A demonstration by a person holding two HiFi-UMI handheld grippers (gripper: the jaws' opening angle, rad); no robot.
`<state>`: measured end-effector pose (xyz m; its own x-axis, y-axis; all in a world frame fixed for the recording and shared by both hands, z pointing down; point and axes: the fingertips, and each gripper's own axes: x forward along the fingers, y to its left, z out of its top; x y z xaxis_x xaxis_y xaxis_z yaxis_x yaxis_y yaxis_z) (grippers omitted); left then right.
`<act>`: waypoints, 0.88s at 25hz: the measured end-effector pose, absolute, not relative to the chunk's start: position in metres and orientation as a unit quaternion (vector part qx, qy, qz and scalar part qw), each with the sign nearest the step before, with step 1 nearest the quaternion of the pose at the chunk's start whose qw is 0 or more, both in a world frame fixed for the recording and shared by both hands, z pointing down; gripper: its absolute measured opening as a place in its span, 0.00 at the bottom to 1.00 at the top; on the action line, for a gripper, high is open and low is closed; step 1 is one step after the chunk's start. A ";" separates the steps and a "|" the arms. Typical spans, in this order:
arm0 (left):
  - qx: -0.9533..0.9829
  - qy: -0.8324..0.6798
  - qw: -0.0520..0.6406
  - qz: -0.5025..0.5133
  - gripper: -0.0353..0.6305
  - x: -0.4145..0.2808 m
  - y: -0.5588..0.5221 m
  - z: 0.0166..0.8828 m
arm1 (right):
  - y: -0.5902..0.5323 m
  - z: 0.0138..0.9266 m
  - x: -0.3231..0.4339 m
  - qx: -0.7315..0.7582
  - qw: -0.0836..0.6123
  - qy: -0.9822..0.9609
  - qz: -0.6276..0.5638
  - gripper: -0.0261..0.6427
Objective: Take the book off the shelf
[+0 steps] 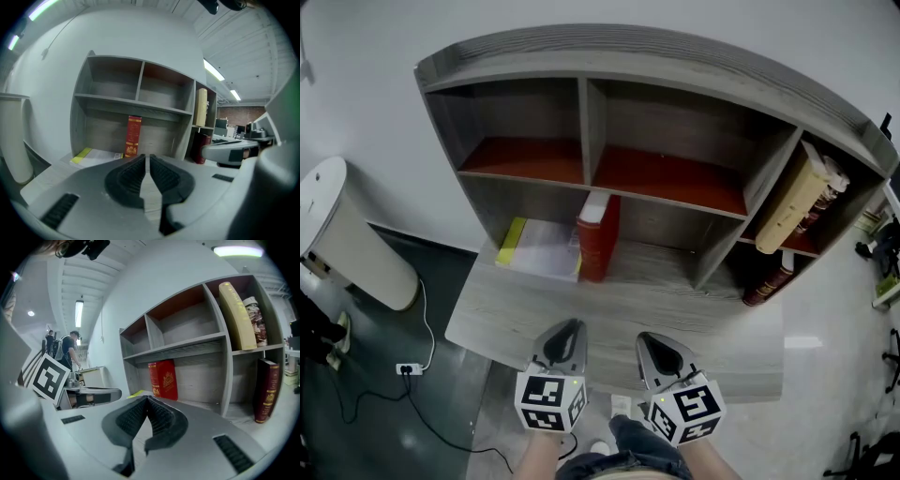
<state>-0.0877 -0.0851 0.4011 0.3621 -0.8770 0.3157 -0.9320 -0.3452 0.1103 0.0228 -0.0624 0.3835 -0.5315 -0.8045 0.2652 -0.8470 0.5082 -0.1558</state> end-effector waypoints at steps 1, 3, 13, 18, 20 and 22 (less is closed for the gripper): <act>0.813 -0.557 0.138 0.101 0.07 -0.088 -0.091 0.401 | -0.068 0.384 0.023 0.476 0.079 -0.865 0.135 0.05; 0.811 -0.559 0.140 0.104 0.07 -0.087 -0.102 0.402 | -0.080 0.383 0.023 0.474 0.079 -0.866 0.137 0.05; 0.803 -0.564 0.153 0.119 0.07 -0.081 -0.151 0.415 | -0.128 0.392 0.032 0.471 0.089 -0.865 0.146 0.05; 0.798 -0.566 0.166 0.124 0.07 -0.080 -0.171 0.425 | -0.146 0.401 0.036 0.470 0.100 -0.863 0.157 0.05; 0.796 -0.567 0.169 0.126 0.07 -0.080 -0.179 0.429 | -0.153 0.404 0.038 0.469 0.103 -0.862 0.161 0.05; 0.794 -0.568 0.172 0.128 0.08 -0.080 -0.187 0.433 | -0.158 0.408 0.038 0.469 0.106 -0.862 0.164 0.05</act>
